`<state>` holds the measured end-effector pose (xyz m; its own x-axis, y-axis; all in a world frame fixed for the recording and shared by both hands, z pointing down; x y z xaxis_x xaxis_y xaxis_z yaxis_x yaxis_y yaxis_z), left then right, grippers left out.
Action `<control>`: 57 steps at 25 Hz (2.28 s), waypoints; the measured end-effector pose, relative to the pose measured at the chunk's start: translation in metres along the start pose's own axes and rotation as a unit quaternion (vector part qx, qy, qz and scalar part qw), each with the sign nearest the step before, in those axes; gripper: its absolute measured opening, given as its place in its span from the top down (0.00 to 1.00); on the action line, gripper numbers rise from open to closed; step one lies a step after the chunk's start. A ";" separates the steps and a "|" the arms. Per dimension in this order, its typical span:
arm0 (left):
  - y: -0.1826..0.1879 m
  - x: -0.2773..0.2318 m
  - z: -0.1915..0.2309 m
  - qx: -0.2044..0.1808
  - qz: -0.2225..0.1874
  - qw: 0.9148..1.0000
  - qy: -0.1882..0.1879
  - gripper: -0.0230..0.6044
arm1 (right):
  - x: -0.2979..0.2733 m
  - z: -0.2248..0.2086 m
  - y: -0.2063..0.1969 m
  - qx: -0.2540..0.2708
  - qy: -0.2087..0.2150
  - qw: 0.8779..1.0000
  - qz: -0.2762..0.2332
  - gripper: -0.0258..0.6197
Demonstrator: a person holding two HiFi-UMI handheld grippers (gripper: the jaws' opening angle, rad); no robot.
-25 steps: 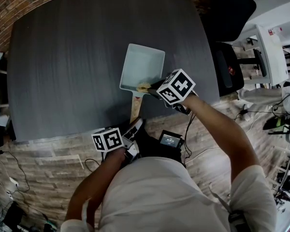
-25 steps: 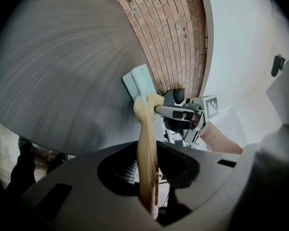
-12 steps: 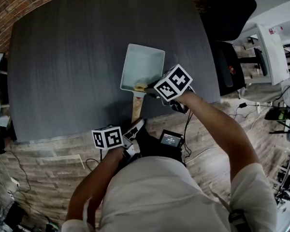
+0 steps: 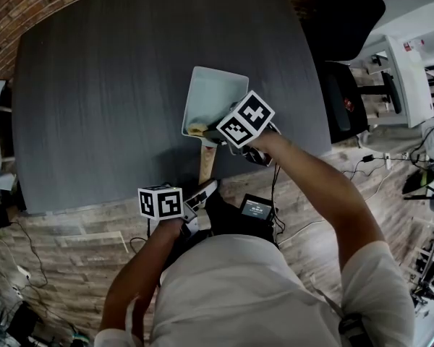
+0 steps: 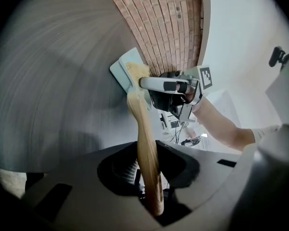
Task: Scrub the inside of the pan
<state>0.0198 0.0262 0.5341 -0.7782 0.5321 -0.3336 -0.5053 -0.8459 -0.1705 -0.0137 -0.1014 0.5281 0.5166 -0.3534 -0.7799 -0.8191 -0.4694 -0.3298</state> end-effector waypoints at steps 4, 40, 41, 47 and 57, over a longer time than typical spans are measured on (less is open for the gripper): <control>-0.001 -0.001 -0.001 -0.009 0.017 1.000 -0.003 0.79 | -0.009 0.004 0.009 -0.003 0.007 1.000 -0.009 0.90; -0.013 -0.007 -0.003 -0.066 0.106 0.992 0.003 0.78 | 0.023 -0.085 0.078 -0.037 -0.173 0.984 -0.022 0.90; -0.015 -0.008 -0.004 -0.066 0.109 0.992 0.002 0.78 | 0.025 -0.089 0.080 -0.047 -0.178 0.982 -0.030 0.90; -0.020 -0.009 -0.002 -0.063 0.111 0.992 0.006 0.78 | 0.030 -0.100 0.086 -0.083 -0.202 0.973 -0.070 0.90; -0.016 -0.005 -0.003 -0.071 0.103 0.992 0.011 0.77 | 0.052 -0.085 0.081 -0.028 -0.209 0.974 -0.087 0.90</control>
<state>0.0325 0.0368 0.5359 -0.8506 0.3471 -0.3950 -0.2770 -0.9343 -0.2244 -0.0317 -0.2261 0.5061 0.4899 0.0898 -0.8672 -0.7080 -0.5394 -0.4558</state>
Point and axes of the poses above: the fingertips, and each gripper's own axes: x backward along the fingers, z to its left, y out of its top, the point moved 2 cm from there along x, backward along the fingers, and after that the axes turned 1 degree about z, right-handed, at the moved point
